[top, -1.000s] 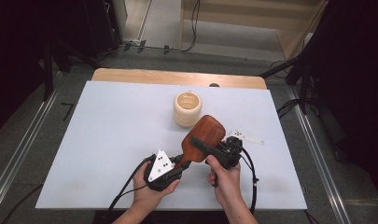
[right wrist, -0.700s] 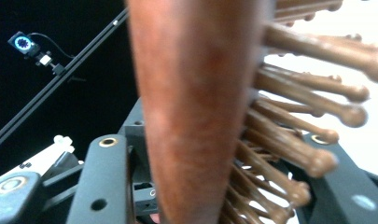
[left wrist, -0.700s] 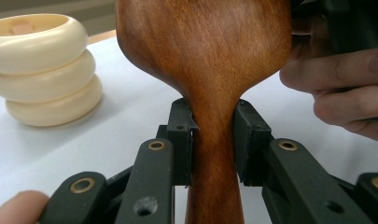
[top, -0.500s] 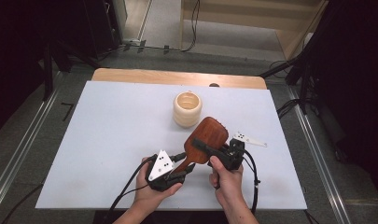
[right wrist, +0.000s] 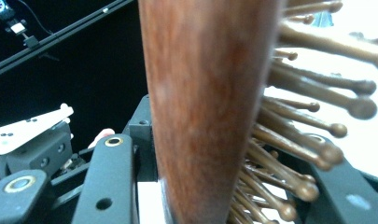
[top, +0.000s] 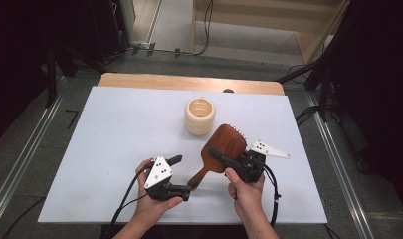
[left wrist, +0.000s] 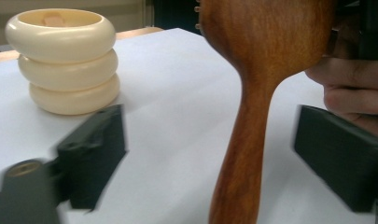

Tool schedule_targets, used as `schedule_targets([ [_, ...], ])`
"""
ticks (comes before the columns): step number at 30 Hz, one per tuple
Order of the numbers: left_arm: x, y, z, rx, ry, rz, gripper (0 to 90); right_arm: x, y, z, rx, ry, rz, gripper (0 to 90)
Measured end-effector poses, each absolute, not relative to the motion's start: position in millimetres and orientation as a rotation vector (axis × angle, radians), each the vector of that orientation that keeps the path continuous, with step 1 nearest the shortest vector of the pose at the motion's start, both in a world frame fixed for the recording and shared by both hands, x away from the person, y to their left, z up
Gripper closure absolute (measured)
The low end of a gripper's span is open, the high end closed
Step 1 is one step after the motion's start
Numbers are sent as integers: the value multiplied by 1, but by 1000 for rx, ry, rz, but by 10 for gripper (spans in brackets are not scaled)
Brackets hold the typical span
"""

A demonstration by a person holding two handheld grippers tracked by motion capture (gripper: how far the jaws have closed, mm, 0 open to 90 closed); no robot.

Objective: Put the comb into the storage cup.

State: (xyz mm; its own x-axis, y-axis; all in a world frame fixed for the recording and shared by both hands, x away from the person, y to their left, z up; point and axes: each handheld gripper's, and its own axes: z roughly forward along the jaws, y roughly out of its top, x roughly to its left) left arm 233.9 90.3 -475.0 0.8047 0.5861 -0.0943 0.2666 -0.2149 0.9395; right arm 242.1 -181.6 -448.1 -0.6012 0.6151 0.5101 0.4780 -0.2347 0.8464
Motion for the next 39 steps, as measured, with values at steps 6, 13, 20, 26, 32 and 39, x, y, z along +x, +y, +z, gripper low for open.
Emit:
schedule_targets([
  [6,236,108,-473,1781,660,349,0,241,-180,-447,1324,1886,1935,503],
  [13,239,132,-476,1769,708,360,0,241,-183,-445,1312,1885,1913,503],
  [20,240,159,-478,1760,722,387,0,242,-184,-440,1281,1888,1873,503],
  [26,241,179,-477,1747,748,420,0,245,-185,-440,1285,1891,1871,503],
  [32,244,194,-478,1742,777,450,0,250,-187,-439,1301,1874,1870,503],
  [39,244,212,-479,1747,791,492,0,258,-191,-434,1305,1865,1853,503],
])
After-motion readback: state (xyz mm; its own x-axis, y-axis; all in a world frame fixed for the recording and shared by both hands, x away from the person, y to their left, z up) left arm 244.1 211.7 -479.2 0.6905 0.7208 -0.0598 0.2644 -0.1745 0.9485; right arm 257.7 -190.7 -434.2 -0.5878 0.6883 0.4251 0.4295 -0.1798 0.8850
